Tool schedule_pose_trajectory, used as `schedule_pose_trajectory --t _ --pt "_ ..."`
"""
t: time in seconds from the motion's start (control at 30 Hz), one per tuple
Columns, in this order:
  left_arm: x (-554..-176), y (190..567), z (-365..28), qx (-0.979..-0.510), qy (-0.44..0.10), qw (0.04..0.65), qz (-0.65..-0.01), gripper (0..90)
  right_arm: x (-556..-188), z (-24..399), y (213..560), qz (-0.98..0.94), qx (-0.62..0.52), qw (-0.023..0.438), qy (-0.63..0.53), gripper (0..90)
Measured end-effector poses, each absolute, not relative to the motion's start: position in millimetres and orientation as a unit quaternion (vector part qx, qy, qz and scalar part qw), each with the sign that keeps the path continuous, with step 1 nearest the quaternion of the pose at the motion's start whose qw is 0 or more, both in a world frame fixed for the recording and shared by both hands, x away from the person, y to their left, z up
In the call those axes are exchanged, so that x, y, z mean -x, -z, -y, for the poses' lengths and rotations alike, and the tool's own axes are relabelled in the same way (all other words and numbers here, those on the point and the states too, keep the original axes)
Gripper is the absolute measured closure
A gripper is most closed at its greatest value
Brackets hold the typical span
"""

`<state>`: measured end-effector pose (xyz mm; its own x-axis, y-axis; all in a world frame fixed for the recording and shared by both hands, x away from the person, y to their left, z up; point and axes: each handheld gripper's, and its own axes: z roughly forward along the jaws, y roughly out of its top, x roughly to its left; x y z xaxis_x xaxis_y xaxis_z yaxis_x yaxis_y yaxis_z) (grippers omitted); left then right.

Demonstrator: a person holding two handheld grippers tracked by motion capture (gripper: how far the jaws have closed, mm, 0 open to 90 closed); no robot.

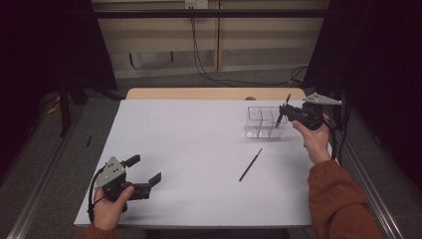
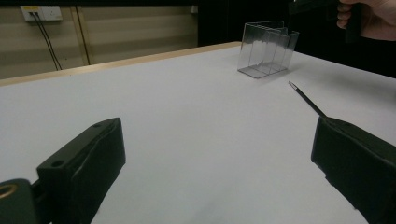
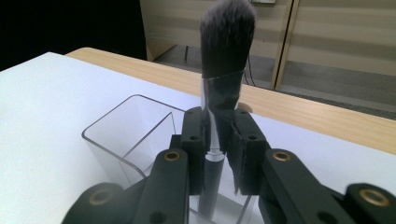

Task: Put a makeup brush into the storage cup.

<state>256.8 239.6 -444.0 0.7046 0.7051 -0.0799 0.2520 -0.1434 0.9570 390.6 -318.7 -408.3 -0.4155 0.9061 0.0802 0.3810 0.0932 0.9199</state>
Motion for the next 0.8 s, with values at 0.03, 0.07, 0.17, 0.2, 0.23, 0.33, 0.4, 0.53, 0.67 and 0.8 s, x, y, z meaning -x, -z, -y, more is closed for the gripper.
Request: schedule_pose_trajectory --t 0.03,0.07,0.17,0.2,0.23,0.33,0.4,0.53,0.67,0.8 --pt "-256.8 444.0 -239.5 -0.729 -0.200 0.566 -0.328 3.0 -391.0 318.1 409.1 -0.690 -0.466 0.270 -0.484 77.4" --pt "-257.0 444.0 -239.8 -0.730 -0.201 0.566 -0.327 3.0 -391.0 317.6 409.4 -0.690 -0.466 0.269 -0.484 77.3" --pt "-256.7 443.8 -239.6 -0.730 -0.200 0.567 -0.326 3.0 -391.5 316.6 410.5 -0.689 -0.466 0.269 -0.485 77.3" --pt "-256.7 444.0 -239.5 -0.730 -0.200 0.566 -0.327 3.0 -391.6 316.5 410.9 -0.689 -0.466 0.269 -0.485 77.4" --pt "-256.7 444.0 -239.5 -0.730 -0.200 0.566 -0.327 3.0 -391.9 316.4 411.7 -0.690 -0.466 0.269 -0.484 77.3" --pt "-256.7 443.9 -239.7 -0.729 -0.201 0.566 -0.328 3.0 -391.9 316.0 413.3 -0.691 -0.467 0.268 -0.483 77.3" --pt "-256.8 444.0 -239.9 -0.730 -0.201 0.565 -0.327 3.0 -392.0 315.9 414.2 -0.691 -0.467 0.266 -0.483 77.3" --pt "-256.7 444.0 -239.5 -0.730 -0.200 0.565 -0.327 3.0 -392.6 315.5 416.1 -0.691 -0.466 0.264 -0.485 77.2" --pt "-256.6 444.0 -239.7 -0.729 -0.200 0.567 -0.327 3.0 -392.8 314.9 417.5 -0.690 -0.469 0.262 -0.484 77.1" --pt "-256.6 443.8 -239.5 -0.732 -0.200 0.568 -0.320 3.0 -393.2 315.4 418.6 -0.690 -0.471 0.262 -0.483 76.9"
